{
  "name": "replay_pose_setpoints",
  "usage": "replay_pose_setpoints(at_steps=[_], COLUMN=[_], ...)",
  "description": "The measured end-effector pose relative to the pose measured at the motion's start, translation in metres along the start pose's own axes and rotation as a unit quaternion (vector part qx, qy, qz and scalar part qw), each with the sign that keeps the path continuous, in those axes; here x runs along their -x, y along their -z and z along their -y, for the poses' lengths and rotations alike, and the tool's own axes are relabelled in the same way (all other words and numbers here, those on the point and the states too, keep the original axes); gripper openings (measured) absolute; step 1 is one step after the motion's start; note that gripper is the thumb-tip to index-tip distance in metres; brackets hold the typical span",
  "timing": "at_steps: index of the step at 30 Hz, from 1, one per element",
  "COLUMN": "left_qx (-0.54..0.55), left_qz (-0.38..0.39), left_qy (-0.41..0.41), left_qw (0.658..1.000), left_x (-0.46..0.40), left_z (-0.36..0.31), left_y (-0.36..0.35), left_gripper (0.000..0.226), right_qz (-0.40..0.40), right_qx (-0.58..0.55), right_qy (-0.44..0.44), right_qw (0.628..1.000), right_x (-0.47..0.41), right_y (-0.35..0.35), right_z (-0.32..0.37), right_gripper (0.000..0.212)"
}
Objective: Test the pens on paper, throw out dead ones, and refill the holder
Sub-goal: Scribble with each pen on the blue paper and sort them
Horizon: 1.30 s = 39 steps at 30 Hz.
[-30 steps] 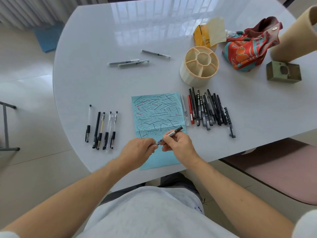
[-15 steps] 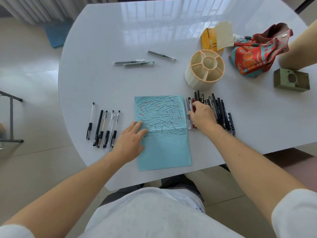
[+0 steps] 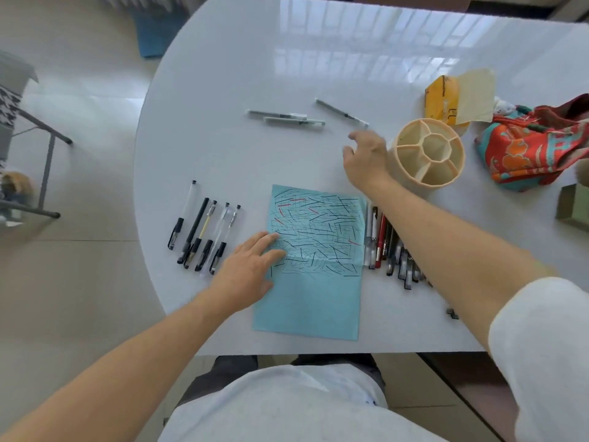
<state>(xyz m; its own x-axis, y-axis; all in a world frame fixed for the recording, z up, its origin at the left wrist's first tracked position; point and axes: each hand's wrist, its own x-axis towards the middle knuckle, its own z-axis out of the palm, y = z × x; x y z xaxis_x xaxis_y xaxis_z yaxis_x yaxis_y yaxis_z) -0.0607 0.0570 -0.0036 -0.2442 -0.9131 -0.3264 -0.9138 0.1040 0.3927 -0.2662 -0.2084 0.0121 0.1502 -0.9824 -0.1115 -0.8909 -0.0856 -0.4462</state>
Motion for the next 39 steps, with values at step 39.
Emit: replay_pose_setpoints(at_steps=[39], left_qx=[0.033], left_qz=[0.066], left_qy=[-0.092], left_qw=[0.993], left_x=[-0.003], left_z=[-0.035], left_y=[0.011], left_gripper=[0.025], right_qz=[-0.045], right_qx=[-0.496], right_qy=[-0.33], right_qw=[0.802], right_x=[0.285], right_y=[-0.033], right_z=[0.009], right_gripper=[0.022])
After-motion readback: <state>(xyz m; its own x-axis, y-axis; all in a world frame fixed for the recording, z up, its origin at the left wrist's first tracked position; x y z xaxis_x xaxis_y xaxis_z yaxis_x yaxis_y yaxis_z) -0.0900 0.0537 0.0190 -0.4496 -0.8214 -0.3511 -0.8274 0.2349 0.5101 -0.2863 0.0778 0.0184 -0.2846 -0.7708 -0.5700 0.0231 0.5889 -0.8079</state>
